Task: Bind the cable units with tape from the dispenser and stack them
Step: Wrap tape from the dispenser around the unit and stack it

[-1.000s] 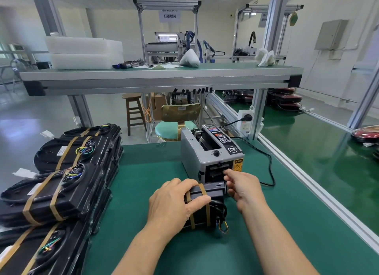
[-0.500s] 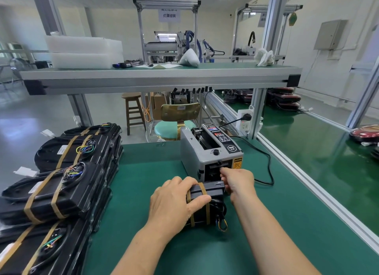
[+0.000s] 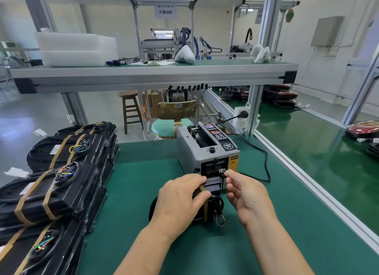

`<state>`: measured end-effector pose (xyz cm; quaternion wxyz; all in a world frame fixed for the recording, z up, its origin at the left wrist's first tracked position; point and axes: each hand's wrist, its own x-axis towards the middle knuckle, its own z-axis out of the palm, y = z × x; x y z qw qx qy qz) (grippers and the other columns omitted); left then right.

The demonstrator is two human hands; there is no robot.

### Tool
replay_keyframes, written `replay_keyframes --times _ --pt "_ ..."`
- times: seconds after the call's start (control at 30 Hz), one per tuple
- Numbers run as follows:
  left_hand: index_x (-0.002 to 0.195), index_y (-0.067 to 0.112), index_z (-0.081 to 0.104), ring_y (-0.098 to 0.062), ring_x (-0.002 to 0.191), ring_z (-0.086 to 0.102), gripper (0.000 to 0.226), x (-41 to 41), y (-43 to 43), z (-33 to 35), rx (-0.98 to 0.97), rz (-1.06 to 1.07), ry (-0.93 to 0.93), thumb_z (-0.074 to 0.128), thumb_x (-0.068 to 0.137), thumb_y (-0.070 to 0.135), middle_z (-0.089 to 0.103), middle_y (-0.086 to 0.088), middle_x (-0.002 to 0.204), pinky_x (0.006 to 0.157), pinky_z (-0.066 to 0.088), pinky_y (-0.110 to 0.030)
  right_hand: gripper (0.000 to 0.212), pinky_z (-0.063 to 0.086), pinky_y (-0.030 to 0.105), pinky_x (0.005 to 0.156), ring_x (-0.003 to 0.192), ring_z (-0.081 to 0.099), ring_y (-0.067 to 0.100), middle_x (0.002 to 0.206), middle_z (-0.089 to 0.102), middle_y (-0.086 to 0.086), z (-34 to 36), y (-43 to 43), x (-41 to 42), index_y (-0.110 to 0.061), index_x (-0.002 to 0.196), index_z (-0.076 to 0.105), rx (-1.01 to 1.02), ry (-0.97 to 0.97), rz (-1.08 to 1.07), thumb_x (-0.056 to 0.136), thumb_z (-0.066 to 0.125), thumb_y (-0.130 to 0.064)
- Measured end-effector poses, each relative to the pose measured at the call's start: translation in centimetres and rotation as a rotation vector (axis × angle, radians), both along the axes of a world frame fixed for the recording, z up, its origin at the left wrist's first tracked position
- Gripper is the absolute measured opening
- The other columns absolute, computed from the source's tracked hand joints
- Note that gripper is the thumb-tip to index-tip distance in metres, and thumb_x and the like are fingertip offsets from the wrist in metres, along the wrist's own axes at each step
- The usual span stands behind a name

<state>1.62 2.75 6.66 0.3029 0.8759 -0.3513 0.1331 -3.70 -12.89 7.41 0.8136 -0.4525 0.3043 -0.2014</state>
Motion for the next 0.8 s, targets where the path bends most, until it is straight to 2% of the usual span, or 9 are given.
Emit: replay_keyframes --times 0.1,0.2,0.3,0.37,0.63,0.8 --pt "0.112 0.033 0.069 -0.005 0.103 0.062 0.029 -0.1 0.0 -0.2 -0.053 0.007 -0.034 0.069 0.084 0.041 0.068 0.020 0.116 0.084 0.046 -0.025 0.008 0.045 0.016 0.043 0.046 0.054 0.004 0.059 0.064 -0.002 0.5 0.6 -1.2 -0.004 0.088 0.071 -0.017 -0.036 0.037 0.084 0.072 -0.011" --pt "0.114 0.033 0.070 -0.006 0.104 0.062 0.030 -0.3 0.0 -0.1 -0.057 0.015 -0.038 0.069 0.084 0.040 0.068 0.020 0.116 0.086 0.048 -0.028 0.002 0.045 0.022 0.057 0.054 0.056 0.005 0.062 0.066 -0.003 0.6 1.2 -1.6 -0.009 0.081 0.073 -0.071 -0.061 0.045 0.083 0.071 -0.009" --pt "0.115 0.033 0.069 -0.007 0.104 0.062 0.031 -0.3 0.0 0.0 -0.049 0.016 -0.028 0.070 0.085 0.040 0.068 0.020 0.117 0.088 0.048 -0.029 0.010 0.048 0.029 0.068 0.075 0.061 0.012 0.072 0.073 0.001 0.3 1.7 -1.6 -0.008 0.075 0.075 -0.105 -0.070 0.034 0.083 0.070 -0.005" --pt "0.115 0.033 0.068 -0.006 0.104 0.062 0.031 -0.3 0.0 0.1 -0.054 0.013 -0.023 0.070 0.085 0.039 0.067 0.020 0.117 0.089 0.048 -0.029 0.013 0.050 0.030 0.070 0.080 0.062 0.015 0.074 0.074 0.002 0.2 1.9 -1.7 -0.007 0.073 0.075 -0.110 -0.074 0.027 0.084 0.069 -0.003" --pt "0.119 0.034 0.067 -0.007 0.106 0.061 0.032 -0.4 0.0 0.1 -0.045 0.011 -0.015 0.069 0.087 0.040 0.067 0.020 0.118 0.092 0.048 -0.032 0.024 0.049 0.032 0.074 0.077 0.065 0.014 0.074 0.075 0.003 0.0 1.9 -1.4 -0.012 0.061 0.075 -0.189 -0.060 0.032 0.084 0.070 -0.005" --pt "0.122 0.038 0.065 -0.003 0.107 0.059 0.036 -0.5 0.0 0.1 -0.060 0.008 -0.016 0.070 0.086 0.040 0.066 0.023 0.120 0.092 0.044 -0.024 0.027 0.048 0.031 0.072 0.073 0.066 0.009 0.075 0.076 0.000 -0.2 1.9 -1.5 -0.018 0.061 0.078 -0.210 -0.060 0.038 0.084 0.070 -0.006"
